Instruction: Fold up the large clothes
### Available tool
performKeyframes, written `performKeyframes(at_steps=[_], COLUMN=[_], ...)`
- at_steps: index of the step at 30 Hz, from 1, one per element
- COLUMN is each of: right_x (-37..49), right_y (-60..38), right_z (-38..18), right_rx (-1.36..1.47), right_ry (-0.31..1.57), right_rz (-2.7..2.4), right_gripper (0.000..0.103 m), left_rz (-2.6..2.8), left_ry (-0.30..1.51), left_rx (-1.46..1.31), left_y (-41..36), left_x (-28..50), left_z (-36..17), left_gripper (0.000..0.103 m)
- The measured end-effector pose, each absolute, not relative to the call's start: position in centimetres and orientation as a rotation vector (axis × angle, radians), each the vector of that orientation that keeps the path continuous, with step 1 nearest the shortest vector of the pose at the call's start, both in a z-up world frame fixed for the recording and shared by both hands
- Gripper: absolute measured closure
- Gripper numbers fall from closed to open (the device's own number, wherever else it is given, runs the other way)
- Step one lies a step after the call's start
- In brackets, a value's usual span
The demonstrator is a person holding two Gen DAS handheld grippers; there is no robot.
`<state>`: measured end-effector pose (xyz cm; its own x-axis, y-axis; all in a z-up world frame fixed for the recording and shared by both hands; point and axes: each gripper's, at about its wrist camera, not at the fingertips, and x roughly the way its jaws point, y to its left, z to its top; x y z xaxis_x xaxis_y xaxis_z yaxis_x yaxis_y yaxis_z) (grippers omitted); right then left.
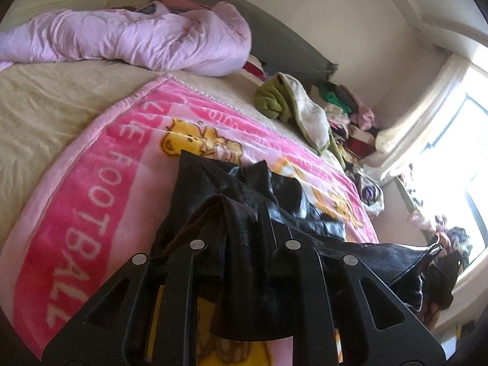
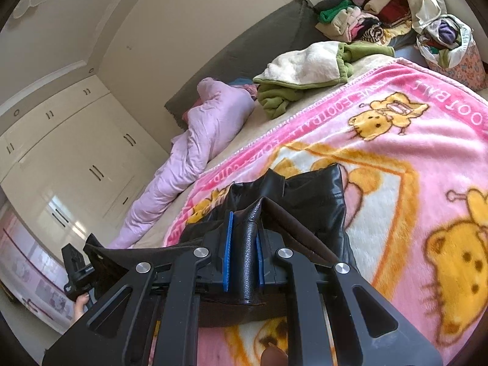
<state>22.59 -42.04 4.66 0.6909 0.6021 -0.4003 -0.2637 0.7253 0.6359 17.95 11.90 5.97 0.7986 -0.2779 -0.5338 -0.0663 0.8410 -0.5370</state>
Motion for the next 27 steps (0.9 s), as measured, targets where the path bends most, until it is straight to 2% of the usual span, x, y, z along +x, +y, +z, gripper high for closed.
performKeyframes(at_steps=[18, 23, 24, 26, 27], right_x=[28.9, 29.2, 29.2, 29.1, 28.9], right_y=[-41.6, -41.6, -41.7, -41.9, -42.2], right_z=[1.5, 1.2, 1.1, 1.2, 1.4], right_rx=[0.568, 0.562, 0.568, 0.58, 0.575], right_ry=[0.727, 0.734, 0.729, 0.714, 0.69], right_rz=[0.377, 0.377, 0.38, 0.388, 0.357], right_gripper=[0.089, 0.083, 0.079, 0.064, 0.045], left_rz=[0.042, 0.034, 0.03, 0.033, 0.038], left_ry=[0.628, 0.59, 0.583, 0.583, 0.573], left_rx=[-0.57, -0.535, -0.529, -0.509, -0.506], left_y=[11.5, 11.0, 10.9, 10.7, 10.8], left_x=[22.7, 22.5, 22.4, 22.4, 22.3], left_z=[3.6, 3.6, 3.8, 4.0, 4.2], left_gripper=[0.089, 0.084, 0.081, 0.078, 0.069])
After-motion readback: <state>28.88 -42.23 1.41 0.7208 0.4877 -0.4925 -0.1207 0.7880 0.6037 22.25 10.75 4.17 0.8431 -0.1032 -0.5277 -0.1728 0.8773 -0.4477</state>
